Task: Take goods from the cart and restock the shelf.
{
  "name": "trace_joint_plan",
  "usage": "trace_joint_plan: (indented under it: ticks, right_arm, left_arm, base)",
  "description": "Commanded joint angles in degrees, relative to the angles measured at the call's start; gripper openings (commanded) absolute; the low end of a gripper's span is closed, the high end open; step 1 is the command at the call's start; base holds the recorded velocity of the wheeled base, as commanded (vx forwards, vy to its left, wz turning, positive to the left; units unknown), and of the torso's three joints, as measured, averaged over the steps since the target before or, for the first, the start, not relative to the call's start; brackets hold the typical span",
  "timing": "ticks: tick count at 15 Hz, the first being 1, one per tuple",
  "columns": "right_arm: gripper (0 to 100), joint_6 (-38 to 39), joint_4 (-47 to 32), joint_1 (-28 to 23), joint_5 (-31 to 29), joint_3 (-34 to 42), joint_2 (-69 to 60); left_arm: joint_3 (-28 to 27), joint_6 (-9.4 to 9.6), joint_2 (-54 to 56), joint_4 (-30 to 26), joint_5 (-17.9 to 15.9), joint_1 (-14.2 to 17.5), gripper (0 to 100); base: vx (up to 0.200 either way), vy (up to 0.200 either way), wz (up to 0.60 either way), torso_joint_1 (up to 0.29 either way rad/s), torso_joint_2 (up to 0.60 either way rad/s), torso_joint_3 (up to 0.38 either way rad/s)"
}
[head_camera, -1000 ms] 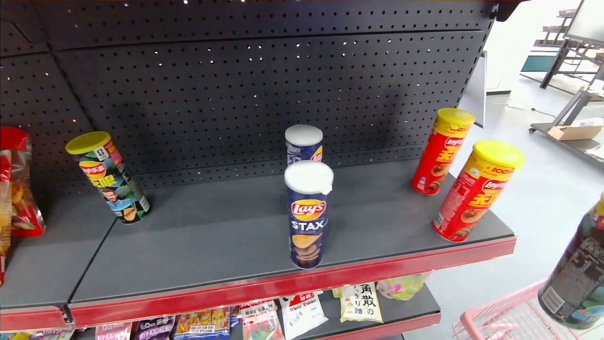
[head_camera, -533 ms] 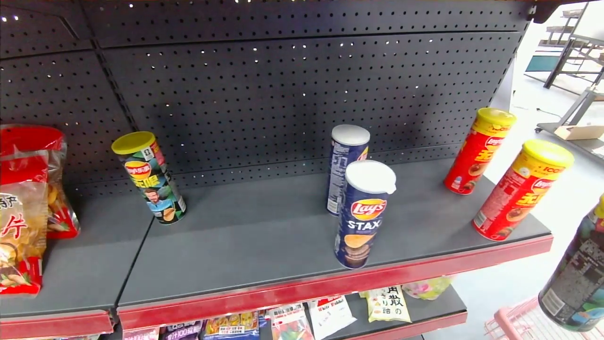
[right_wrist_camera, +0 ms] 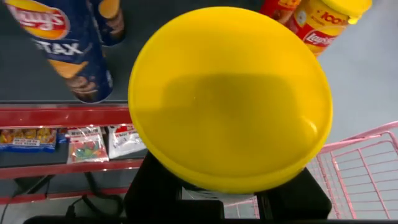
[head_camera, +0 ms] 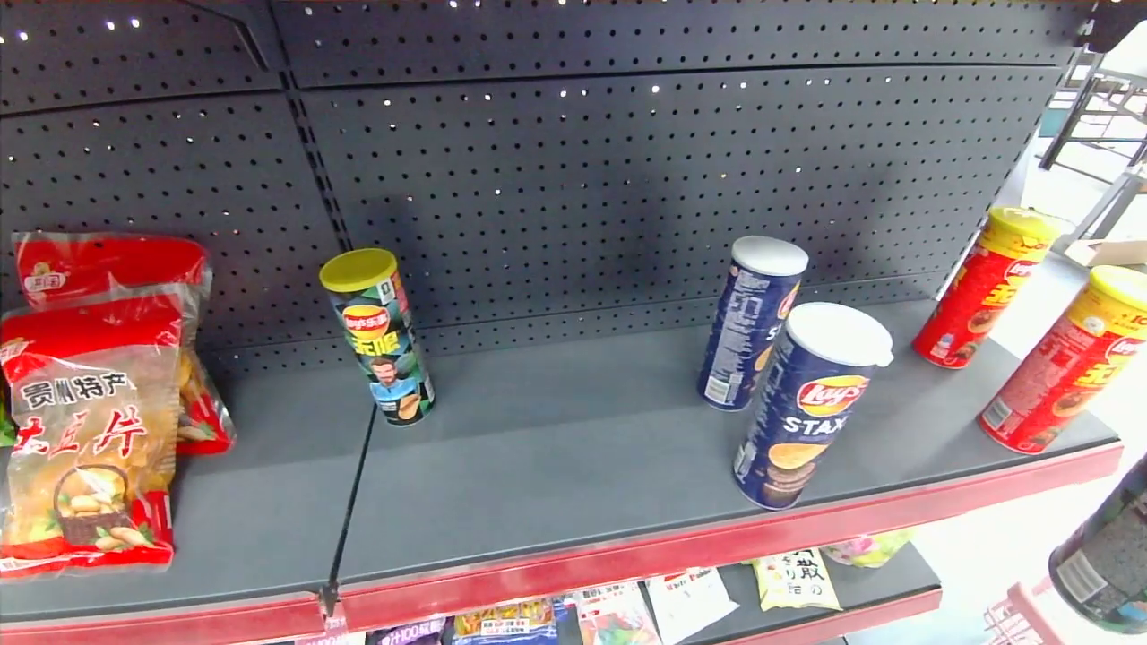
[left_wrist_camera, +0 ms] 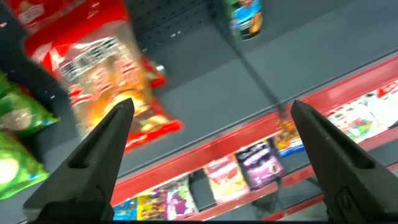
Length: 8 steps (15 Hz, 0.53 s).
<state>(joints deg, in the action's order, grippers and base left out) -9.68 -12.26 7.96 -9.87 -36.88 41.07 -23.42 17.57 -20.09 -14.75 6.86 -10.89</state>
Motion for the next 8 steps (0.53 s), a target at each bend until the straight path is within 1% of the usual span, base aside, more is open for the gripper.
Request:
trace_joint_plan:
  ticks: [1,2,3,5,6,7,8]
  right_arm:
    - [0,-0.52,-0.13,-0.05,0.12,2.69,-8.73]
    - [0,-0.52,-0.13,-0.05,0.12,2.95,-9.43]
    - [0,-0.52,0.05,-0.05,-0.06,5.24,-12.86]
    - [0,-0.52,-0.3,-0.05,-0.06,7.52,-16.9]
    - [0,-0.87,0.13,-0.05,-0.23,9.45,-18.57]
    - [0,-1.39,0.13,-0.23,-0.32,9.89,-19.62]
    - [0,-1.83,0.13,-0.4,-0.5,10.07,-20.15]
  left_arm:
    - [0.13,0.01,0.05,-0.02,-0.01,-0.01,100]
    - [0.13,0.01,0.05,-0.02,-0.01,-0.01,100]
    - [0.13,0.19,0.05,0.07,-0.01,-0.01,100]
    - [0.13,2.47,0.4,0.07,-0.36,-0.01,100]
    - [0.65,3.09,0.49,0.16,-0.97,-0.63,100]
    - [1.36,3.0,0.23,0.69,-1.94,-1.33,100]
    - [1.53,2.82,-0.21,1.57,-2.21,-1.51,100]
  base:
    - [0.0,0.2,0.0,-0.002,0.0,-0.002]
    - [0.0,0.2,0.0,-0.002,0.0,-0.002]
    - [0.0,0.2,0.0,0.002,0.0,0.007]
    - [0.0,0.0,0.0,0.0,0.0,0.0]
    - [0.0,0.0,0.0,0.0,0.0,0.0]
    - [0.0,0.0,0.0,0.0,0.0,0.0]
    - [0.0,0.0,0.0,0.0,0.0,0.0]
